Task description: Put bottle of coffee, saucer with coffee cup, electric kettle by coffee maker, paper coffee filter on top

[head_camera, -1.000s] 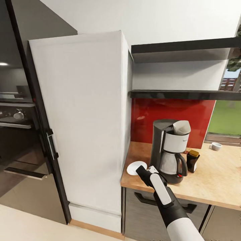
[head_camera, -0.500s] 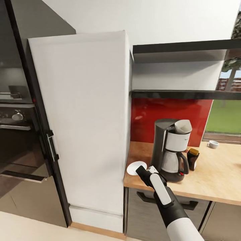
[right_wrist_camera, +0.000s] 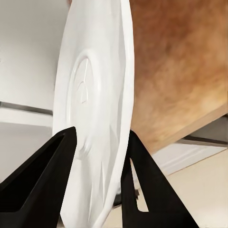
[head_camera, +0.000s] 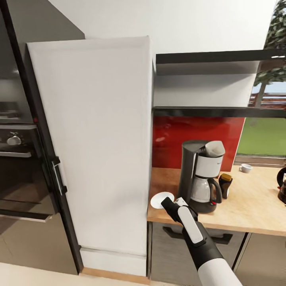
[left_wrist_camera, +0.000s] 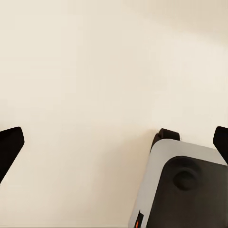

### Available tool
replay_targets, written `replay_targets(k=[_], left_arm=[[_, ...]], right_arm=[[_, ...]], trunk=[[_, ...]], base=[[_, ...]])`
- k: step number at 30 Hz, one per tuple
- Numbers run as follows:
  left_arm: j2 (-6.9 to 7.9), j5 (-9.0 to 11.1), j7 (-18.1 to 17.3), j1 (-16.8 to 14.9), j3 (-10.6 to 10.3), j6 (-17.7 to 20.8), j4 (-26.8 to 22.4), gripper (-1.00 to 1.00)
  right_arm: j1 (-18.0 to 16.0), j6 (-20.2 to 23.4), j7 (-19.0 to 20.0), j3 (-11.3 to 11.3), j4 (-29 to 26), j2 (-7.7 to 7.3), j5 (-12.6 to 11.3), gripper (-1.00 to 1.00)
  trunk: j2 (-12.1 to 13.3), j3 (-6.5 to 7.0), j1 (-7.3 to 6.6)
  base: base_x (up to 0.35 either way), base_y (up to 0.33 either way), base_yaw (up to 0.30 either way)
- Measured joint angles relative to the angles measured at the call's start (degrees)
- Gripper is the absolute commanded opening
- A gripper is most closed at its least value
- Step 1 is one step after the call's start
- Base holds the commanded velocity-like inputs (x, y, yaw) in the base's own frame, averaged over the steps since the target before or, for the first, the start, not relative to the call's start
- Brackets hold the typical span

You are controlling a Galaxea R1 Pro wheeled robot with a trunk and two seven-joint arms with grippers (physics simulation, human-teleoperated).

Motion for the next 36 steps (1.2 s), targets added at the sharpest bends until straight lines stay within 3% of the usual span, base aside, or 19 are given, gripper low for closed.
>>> replay_targets(k=[5,16,20,24,36], left_arm=[[0.00,0.02,0.00,0.02,-0.02,0.03,0.00,1.00],[-0.03,0.00,0.00,0.04,-0.10,0.03,0.03,1.00],[-0.69,-0.09,0.00,0.04,-0.11,0.03,-0.01,1.00],[-0.71,-0.17,0.00,0.02,-0.19,0.03,-0.02,1.00],[-0.70,-0.29,0.00,0.04,-0.37,0.12,-0.01,1.00]], right_arm=[[0.00,0.00,-0.01,-0.01,0.61,0.01,0.00,-1.00],[-0.01,0.00,0.00,-0.01,0.83,0.01,-0.10,-1.00],[-0.01,-0.07,0.00,-0.01,2.16,0.02,-0.12,-1.00],[0.00,-0.10,0.04,-0.02,7.11,0.10,-0.20,-1.00],[-0.01,-0.35,-0.08,-0.20,7.40,0.11,-0.09,-1.00]], trunk=[[0.00,0.00,0.00],[-0.01,0.00,-0.02],[0.00,0.00,0.00],[0.00,-0.01,0.00],[0.00,0.00,0.00]], base=[[0.000,0.070,-0.219],[0.070,0.045,-0.013],[0.051,0.036,0.000],[0.002,0.001,0.000],[0.083,0.000,0.000]])
